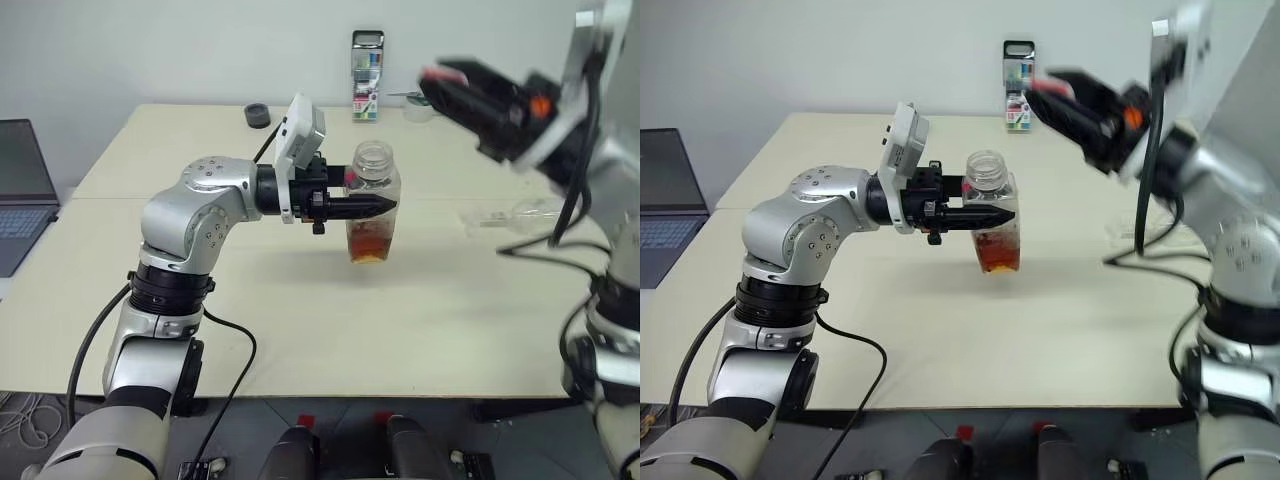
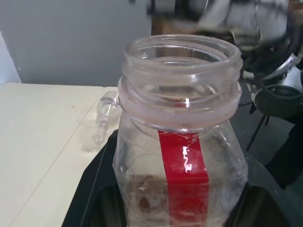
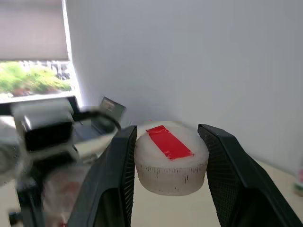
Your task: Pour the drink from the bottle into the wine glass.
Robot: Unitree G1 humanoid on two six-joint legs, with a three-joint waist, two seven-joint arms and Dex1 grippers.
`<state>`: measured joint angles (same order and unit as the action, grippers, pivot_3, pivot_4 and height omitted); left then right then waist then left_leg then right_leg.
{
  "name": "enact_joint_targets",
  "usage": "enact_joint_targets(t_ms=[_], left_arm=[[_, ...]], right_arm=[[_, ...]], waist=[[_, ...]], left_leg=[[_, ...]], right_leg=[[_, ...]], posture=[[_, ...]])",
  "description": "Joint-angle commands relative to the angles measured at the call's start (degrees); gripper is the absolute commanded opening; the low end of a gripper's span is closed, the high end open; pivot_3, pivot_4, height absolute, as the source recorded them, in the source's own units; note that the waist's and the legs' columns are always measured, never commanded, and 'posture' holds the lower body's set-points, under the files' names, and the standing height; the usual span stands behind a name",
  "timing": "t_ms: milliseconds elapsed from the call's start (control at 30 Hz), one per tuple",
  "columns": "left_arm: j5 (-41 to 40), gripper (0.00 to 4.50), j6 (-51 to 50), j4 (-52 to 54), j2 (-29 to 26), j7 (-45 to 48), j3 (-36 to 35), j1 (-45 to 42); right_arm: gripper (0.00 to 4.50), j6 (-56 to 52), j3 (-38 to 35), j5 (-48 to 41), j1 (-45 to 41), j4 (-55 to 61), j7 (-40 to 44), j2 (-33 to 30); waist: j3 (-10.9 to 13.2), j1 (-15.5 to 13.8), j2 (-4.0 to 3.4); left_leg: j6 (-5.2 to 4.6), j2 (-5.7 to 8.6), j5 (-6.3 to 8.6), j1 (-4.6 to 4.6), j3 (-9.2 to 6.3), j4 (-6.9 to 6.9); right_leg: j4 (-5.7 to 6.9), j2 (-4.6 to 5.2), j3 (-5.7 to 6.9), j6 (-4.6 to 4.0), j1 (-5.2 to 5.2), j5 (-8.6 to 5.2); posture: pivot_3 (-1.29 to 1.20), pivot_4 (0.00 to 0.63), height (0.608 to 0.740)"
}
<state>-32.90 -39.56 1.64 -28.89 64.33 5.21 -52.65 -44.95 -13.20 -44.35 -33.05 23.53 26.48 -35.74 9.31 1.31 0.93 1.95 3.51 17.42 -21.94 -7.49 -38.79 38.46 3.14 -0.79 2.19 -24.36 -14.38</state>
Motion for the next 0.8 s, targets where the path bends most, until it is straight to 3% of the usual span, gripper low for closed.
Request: enact_joint_targets(t_ms=[33,100,200,367,500,767,800], left_arm=[[-1.1,1.97,0.3,2.4,0.0,-0.3,-1.3,-0.3],[-1.1,1.97,0.3,2.5,0.0,-0.3,-1.2,-0.3],[-1.0,1.97,0.3,2.2,0.7,-0.5,-0.8,-0.9],[-1.1,1.97,-0.2,2.5,1.1,-0.7,-0.8,-1.3],[-1.4,1.97,-0.8,3.2,1.1,-1.1,-0.8,-1.3],[-1.5,1.97,-1.2,3.6,0.4,-1.3,-1.0,-1.2],[-1.6,1.97,-1.2,3.6,0.5,-1.3,-0.9,-1.1]], right_arm=[[1.82,6.9,0.0,10.7,10.9,5.6,-7.5,2.0],[1.82,9.8,1.7,16.5,15.9,6.1,-11.2,3.9],[1.82,18.1,5.6,26.6,21.8,-2.5,-19.0,11.2],[1.82,23.8,4.0,31.3,21.6,-15.0,-25.3,20.2],[1.82,24.7,2.9,33.6,20.6,-22.3,-29.4,23.7],[4.45,26.7,4.5,35.3,20.6,-23.7,-27.3,24.4],[4.48,26.7,4.8,35.8,20.7,-23.3,-27.1,24.2]], waist=[[0.0,0.0,-0.03],[0.0,0.2,-0.03],[0.0,0.7,-0.04],[0.1,0.7,-0.18],[0.1,0.6,-0.18],[0.1,0.6,-0.18],[0.1,0.6,-0.18]], left_leg=[[-0.01,0.09,0.00,0.00,0.10,-0.04],[-0.01,0.08,0.00,0.03,0.21,-0.07],[0.00,-0.01,-0.01,0.19,0.31,-0.06],[0.00,-0.09,-0.01,0.54,0.48,0.02],[0.00,-0.09,-0.01,0.55,0.46,0.02],[0.00,-0.08,-0.01,0.70,0.46,0.04],[0.00,-0.08,-0.01,0.71,0.46,0.04]], right_leg=[[0.12,0.01,-0.06,0.06,-0.04,-0.03],[0.19,0.01,-0.10,0.07,-0.09,-0.03],[0.36,-0.01,-0.18,0.06,-0.09,-0.04],[0.51,-0.15,-0.33,0.04,0.04,-0.03],[0.49,-0.22,-0.32,0.03,0.05,-0.03],[0.45,-0.24,-0.32,0.03,0.22,-0.04],[0.45,-0.24,-0.33,0.03,0.22,-0.04]], posture=[[0.00,0.150,0.740],[0.00,0.150,0.740],[0.00,0.150,0.740],[0.00,0.150,0.740],[0.00,0.150,0.740],[0.00,0.150,0.740],[0.00,0.150,0.740]])
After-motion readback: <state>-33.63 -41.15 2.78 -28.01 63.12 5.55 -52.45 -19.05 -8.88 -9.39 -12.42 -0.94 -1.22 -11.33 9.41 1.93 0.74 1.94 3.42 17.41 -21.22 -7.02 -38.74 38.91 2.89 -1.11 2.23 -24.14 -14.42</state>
